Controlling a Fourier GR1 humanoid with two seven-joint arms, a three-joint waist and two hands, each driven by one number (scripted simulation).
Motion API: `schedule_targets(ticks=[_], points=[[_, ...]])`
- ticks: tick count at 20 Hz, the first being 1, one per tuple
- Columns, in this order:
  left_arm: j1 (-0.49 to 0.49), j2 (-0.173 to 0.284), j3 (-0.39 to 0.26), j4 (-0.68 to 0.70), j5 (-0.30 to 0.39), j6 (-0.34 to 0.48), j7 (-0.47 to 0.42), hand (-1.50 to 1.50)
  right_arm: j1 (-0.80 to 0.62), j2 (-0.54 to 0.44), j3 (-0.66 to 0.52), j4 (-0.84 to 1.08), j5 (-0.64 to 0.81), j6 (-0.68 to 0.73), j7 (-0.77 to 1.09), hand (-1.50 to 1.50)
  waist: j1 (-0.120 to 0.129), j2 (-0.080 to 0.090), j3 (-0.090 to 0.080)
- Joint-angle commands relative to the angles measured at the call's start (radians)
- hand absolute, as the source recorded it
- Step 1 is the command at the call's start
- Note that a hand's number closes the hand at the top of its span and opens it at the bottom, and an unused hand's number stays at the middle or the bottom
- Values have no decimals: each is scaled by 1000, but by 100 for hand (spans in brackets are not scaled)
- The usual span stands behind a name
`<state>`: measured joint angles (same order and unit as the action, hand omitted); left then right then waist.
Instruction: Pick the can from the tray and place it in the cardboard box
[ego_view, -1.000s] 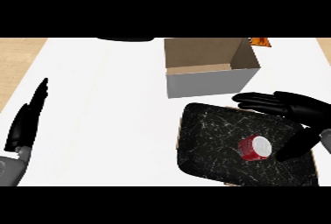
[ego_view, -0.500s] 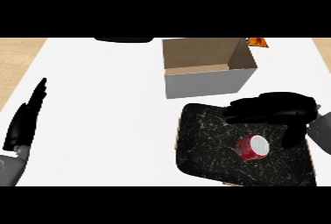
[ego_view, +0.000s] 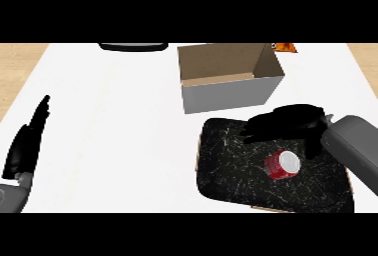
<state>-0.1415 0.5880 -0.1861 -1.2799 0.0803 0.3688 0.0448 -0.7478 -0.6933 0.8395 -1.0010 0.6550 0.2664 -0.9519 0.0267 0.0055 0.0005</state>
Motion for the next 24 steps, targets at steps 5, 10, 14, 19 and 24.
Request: schedule_targets(ticks=[5,10,14,19,24], points=[[4,-31,44,24,-18,-21,-5,0,-1,118,3,96,73,25,-80,-150,-17,-3,0],[75,-56,36,-2,-60,11,-50,0,17,34,0,37,52,55,-166,-150,-20,-6,-1],[22,-15,81,35,-33,-48,-27,0,10,12,20,12,25,82,-211,-150,-23,-5,-1],[7,-4,87,-38,-32,-56,56,0,63,-67,22,-120,-30,76,-210,-150,-36,-11,-1],[13,-31,104,6,-58,-68,-6,0,37,-56,46,-155,52,91,-98,-150,-26,-6,-1]])
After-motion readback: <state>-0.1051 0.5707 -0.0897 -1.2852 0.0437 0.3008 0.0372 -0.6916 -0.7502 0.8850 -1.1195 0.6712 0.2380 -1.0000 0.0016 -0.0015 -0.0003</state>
